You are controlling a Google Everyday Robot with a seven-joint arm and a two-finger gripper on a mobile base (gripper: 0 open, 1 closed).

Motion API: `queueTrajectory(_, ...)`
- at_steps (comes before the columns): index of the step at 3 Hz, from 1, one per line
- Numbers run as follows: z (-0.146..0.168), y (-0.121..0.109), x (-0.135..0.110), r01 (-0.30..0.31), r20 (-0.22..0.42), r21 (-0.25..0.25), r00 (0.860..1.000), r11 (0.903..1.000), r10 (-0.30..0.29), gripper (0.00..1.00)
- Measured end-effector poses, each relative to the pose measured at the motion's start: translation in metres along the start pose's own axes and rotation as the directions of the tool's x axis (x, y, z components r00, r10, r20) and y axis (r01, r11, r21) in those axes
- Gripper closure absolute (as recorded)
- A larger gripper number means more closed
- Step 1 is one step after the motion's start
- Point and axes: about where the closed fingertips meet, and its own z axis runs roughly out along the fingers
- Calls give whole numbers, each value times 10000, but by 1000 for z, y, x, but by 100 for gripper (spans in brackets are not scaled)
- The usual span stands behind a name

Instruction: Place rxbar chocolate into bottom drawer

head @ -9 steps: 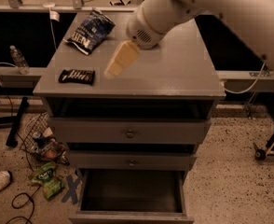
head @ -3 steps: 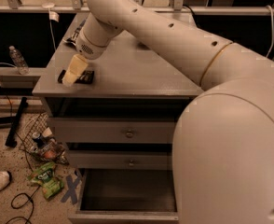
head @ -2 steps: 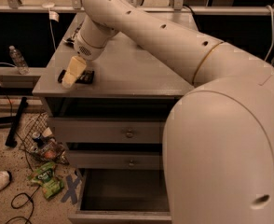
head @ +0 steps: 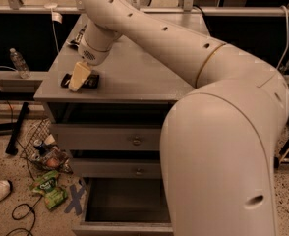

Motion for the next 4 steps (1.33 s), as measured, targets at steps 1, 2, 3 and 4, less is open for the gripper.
queueTrajectory(1,-2,-1,1,-24,-9,42,10000,10000,25,63)
queueTrajectory(2,-6,-1,-1,-24,-9,42,10000,10000,25,87)
queueTrajectory(3,-7,-1,-1,-24,-9,42,10000,10000,25,100)
queueTrajectory(4,-46,7,3,55,470,628,9989,9980,-84,100)
